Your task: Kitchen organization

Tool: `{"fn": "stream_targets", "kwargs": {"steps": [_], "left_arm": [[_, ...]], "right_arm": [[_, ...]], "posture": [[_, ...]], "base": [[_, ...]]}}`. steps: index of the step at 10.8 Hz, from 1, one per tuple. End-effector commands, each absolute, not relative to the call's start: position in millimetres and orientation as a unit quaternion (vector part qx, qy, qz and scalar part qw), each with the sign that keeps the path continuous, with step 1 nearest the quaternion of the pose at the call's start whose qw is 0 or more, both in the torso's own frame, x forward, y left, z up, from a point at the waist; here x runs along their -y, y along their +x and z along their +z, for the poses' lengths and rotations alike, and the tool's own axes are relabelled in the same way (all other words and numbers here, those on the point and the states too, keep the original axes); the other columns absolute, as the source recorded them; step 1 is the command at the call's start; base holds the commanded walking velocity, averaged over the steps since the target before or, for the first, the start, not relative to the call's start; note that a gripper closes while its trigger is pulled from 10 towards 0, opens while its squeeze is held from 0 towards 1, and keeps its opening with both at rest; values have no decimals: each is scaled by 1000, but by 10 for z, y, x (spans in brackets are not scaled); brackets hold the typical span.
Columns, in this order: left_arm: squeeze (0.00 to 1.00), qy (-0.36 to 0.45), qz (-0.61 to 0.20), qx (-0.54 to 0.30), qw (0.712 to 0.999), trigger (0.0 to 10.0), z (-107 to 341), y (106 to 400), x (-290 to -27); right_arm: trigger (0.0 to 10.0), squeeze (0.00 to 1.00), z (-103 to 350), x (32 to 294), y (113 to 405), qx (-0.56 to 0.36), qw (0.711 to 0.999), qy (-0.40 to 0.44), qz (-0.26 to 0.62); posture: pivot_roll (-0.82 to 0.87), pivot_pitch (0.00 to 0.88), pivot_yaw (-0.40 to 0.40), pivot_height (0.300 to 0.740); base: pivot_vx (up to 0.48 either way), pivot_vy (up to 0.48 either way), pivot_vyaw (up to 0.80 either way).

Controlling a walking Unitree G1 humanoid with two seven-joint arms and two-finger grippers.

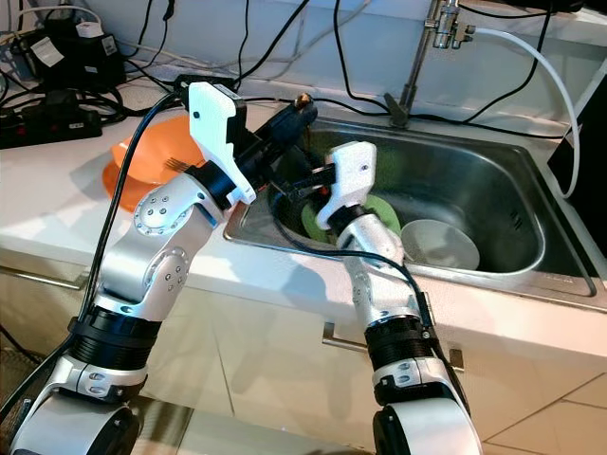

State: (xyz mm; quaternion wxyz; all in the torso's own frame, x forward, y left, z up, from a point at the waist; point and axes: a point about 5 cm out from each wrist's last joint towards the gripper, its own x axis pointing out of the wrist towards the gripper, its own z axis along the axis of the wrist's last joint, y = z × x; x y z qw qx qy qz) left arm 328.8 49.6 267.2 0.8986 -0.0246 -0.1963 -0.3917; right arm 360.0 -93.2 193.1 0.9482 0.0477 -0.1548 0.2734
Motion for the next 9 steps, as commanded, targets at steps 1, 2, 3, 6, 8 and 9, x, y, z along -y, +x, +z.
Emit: {"fn": "stream_targets", "kwargs": {"steps": [1, 2, 3, 6, 8, 9], "left_arm": [[0, -23, -392, 203, 897, 10000, 2714, 3288, -497], [0, -24, -392, 204, 897, 10000, 2714, 3287, -496], [1000, -27, -393, 203, 896, 10000, 2711, 3287, -490], [1000, -33, -398, 203, 894, 10000, 2709, 3279, -478], [1000, -34, -393, 203, 896, 10000, 2712, 3284, -485], [0, -31, -384, 200, 901, 10000, 2703, 3294, -514]], "right_arm": [[0, 0, 2045, 997, 3624, 172, 948, 57, 260], [0, 0, 2047, 995, 3625, 173, 948, 56, 261], [0, 0, 2049, 998, 3628, 173, 948, 54, 262], [0, 0, 2063, 1059, 3699, 166, 956, 46, 238], [0, 0, 2092, 1182, 3773, 162, 964, 43, 204], [1765, 0, 2157, 1401, 3901, 152, 978, 26, 141]], "posture": [[220, 0, -19, 740], [220, 0, -20, 740], [222, 0, -23, 740], [222, 0, -25, 740], [222, 0, -27, 740], [219, 0, -29, 740]], "base": [[0, 0, 0], [0, 0, 0], [0, 0, 0], [0, 0, 0], [0, 0, 0], [0, 0, 0]]}}
